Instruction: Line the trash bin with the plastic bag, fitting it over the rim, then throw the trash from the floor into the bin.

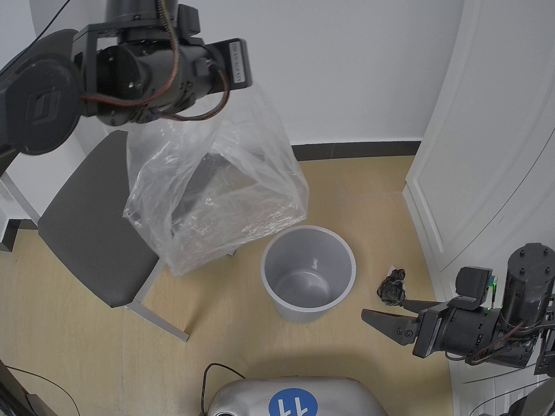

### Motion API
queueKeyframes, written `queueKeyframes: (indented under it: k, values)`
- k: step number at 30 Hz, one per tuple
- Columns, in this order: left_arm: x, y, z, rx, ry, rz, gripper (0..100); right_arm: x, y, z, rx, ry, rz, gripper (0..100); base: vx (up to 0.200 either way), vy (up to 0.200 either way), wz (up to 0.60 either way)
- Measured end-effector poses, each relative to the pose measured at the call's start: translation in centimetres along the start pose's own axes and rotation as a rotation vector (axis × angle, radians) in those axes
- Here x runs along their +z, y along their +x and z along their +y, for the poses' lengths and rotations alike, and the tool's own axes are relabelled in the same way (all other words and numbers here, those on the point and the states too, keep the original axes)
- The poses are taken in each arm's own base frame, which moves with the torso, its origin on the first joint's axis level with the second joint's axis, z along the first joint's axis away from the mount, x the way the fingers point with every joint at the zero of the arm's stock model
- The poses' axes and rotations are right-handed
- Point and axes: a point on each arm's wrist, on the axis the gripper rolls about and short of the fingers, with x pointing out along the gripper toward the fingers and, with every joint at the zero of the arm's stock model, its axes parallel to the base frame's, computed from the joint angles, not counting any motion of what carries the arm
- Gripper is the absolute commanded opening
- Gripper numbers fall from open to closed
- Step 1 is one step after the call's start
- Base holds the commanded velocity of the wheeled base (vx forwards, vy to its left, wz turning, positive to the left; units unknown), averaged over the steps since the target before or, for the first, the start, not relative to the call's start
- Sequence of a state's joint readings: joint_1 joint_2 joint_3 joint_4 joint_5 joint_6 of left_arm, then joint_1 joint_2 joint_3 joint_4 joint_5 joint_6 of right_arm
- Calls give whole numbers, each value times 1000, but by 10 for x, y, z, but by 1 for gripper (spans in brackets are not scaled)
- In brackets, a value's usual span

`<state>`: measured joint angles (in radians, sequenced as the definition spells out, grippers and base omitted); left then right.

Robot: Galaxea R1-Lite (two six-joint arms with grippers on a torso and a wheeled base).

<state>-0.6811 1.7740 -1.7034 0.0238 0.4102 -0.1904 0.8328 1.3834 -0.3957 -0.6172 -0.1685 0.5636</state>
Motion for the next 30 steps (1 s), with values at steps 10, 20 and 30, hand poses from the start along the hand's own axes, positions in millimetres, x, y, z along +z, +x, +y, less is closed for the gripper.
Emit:
queueKeyframes:
  k: [10, 20, 30]
  values:
    - [-5, 5, -41, -99, -83, -3, 0, -4, 32, -2, 6, 80, -58, 100, 0, 0, 0]
    - [-3, 0, -53, -137, -88, -16, 0, -9, 38, -9, -34, 69, -38, 100, 0, 0, 0]
    - [-5, 5, -67, -164, -100, -23, 0, -3, 41, -19, -77, 83, -58, 100, 0, 0, 0]
